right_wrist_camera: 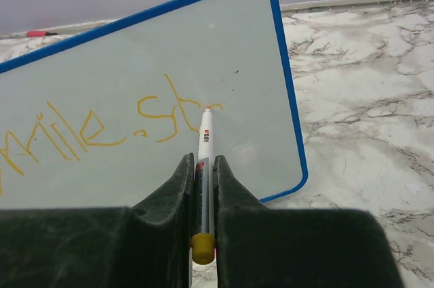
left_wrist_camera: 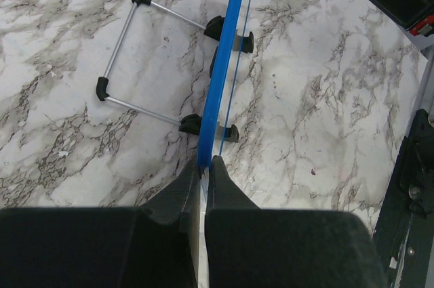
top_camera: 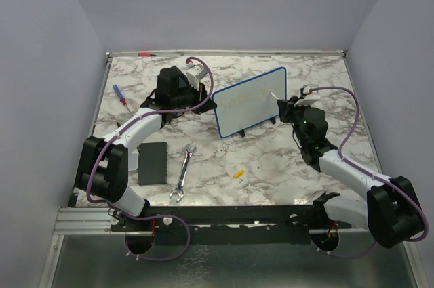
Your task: Write a sentence on the whiteboard
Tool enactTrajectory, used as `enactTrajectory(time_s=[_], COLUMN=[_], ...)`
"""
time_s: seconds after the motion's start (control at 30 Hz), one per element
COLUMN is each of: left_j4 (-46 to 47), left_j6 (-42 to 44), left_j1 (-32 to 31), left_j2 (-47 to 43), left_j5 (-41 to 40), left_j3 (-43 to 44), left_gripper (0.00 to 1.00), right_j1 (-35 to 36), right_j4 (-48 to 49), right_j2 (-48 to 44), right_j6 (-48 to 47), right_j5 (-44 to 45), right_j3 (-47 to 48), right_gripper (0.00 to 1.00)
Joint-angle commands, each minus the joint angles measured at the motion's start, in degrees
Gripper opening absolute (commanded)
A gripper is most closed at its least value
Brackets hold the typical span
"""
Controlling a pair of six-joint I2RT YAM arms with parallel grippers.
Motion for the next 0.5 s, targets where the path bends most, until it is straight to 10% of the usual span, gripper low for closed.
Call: enactTrajectory(time_s=[0.0, 0.47], left_j4=[-0.9, -1.0], left_j6=[0.6, 0.7], left_j1=[-0.6, -0.6], left_j2=[-1.0, -0.8], left_j5=[0.0, 0.0], left_j3=[-0.6, -0.6], left_gripper=[0.0, 0.0], right_j1=[-0.1, -0.1], right_j4=[-0.5, -2.3], right_j2=[0.5, 0.4], right_j6=[0.6, 1.1], right_j5=[-1.5, 1.1], right_j3=[-0.9, -1.7], right_gripper=[0.01, 0.01])
